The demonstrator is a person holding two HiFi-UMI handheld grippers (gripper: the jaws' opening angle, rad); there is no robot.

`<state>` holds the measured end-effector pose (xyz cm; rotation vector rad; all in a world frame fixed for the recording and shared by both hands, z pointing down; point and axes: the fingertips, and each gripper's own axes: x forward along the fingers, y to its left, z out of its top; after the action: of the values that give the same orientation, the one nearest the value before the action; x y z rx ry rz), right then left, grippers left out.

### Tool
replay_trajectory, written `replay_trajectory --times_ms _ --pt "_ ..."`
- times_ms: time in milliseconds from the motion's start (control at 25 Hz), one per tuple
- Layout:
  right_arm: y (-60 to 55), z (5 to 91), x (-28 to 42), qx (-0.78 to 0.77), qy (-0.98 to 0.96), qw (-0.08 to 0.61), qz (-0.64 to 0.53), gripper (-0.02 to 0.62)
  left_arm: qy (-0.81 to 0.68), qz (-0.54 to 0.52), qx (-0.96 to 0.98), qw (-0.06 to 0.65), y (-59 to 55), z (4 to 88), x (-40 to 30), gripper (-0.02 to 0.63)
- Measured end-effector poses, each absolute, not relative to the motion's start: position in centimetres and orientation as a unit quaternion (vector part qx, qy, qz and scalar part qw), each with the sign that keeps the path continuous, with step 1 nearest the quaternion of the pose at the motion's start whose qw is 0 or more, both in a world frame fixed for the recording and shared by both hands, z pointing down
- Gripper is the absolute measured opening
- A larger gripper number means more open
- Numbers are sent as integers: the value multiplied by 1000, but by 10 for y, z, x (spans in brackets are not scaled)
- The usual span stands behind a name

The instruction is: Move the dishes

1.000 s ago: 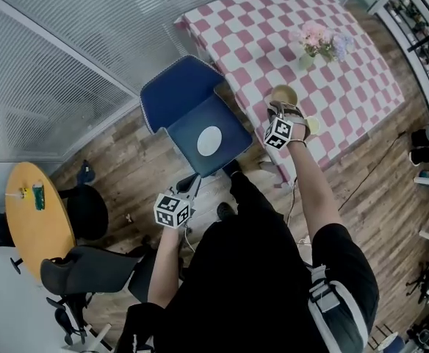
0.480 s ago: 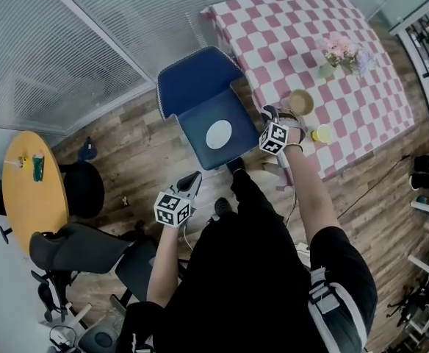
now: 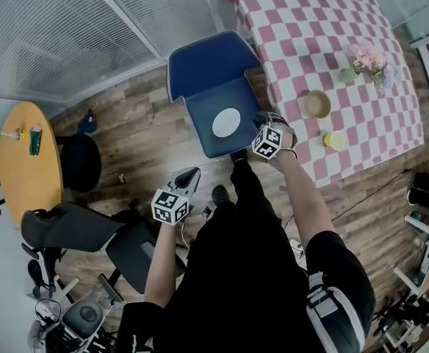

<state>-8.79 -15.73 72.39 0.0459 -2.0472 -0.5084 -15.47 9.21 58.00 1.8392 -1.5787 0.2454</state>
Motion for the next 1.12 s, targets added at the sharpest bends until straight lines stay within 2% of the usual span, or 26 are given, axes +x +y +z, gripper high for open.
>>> replay_trajectory --times_ms 280,680,1120 --pt "-144 772 -104 6 -854 498 -152 115 -612 95 696 363 83 601 -166 25" --pt "-133 869 -105 40 -864 502 -3 114 -603 84 686 400 66 664 -160 25" --pt "-133 971 -119 38 -863 496 91 106 -598 60 680 419 46 737 -173 25"
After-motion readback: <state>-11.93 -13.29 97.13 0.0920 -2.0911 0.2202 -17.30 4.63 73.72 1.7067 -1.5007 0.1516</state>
